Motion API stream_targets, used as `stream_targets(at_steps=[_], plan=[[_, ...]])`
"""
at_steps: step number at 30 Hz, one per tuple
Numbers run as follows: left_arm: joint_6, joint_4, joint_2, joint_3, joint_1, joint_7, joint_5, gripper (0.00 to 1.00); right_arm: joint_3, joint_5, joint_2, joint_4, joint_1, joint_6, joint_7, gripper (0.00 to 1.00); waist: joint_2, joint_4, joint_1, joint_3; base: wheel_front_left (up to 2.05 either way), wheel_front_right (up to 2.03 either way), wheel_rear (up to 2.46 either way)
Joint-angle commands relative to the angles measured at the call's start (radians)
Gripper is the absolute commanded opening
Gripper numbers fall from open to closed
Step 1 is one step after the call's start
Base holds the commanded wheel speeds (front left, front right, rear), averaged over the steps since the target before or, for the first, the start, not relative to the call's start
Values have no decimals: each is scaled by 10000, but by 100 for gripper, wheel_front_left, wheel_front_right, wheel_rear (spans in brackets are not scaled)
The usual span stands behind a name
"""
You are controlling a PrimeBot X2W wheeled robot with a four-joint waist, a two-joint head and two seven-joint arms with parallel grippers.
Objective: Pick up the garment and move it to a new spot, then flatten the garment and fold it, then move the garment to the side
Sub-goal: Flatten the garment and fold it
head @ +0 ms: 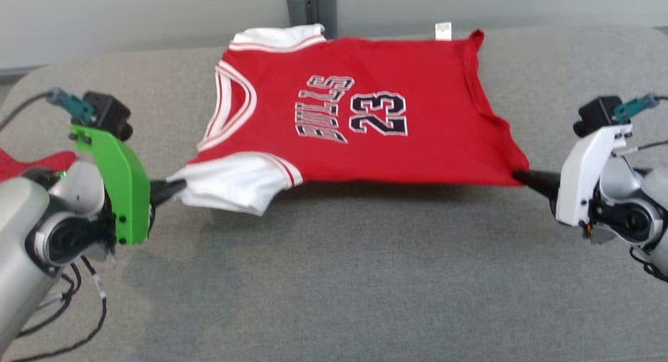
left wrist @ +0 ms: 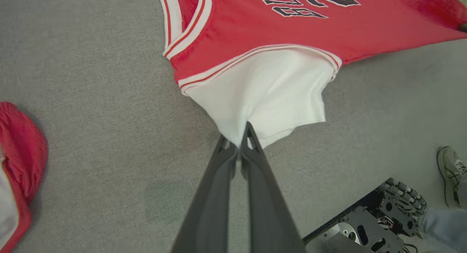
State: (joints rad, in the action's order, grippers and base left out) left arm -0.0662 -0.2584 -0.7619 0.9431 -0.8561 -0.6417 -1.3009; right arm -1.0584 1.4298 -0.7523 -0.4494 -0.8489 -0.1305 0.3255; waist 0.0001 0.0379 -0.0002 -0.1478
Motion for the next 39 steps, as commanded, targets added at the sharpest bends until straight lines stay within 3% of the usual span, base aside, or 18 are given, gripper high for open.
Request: stream_targets(at_steps=[1, 8, 12, 18, 27, 39], plan=[[226, 484, -370, 75, 423, -175, -93, 0, -120, 136, -248, 194, 402, -4, 173, 0, -1, 22, 2, 1134, 0, 0, 0], [1449, 3714, -2021, 451, 2052, -1104, -974, 0, -485, 606, -1677, 1608, 1879, -3, 963, 0, -1, 24, 2, 1499, 0, 0, 0], [1927, 4897, -2694, 417, 2638, -1266, -1531, 0, -513, 913, -2446, 2342, 2402, -3, 1320, 0, -1, 25, 2, 1392, 0, 0, 0], [2201, 5498, -3026, 250, 2623, -1205, -1602, 0, -306, 1057, -2812, 2953, 2455, -3, 1370, 0, -1, -40, 2, 930, 0, 0, 0], [2057, 4758, -2219, 369, 1799, -1948, -1531, 0, 19, 1116, -2287, 2496, 1907, -3, 1613, 0, -1, -129, 2, 199, 0, 0, 0], [1631, 1986, -324, 412, 323, -2649, -1500, 0, 258, 1103, -1001, 882, 873, -4, 2180, 0, -1, -328, 2, -497, 0, 0, 0]])
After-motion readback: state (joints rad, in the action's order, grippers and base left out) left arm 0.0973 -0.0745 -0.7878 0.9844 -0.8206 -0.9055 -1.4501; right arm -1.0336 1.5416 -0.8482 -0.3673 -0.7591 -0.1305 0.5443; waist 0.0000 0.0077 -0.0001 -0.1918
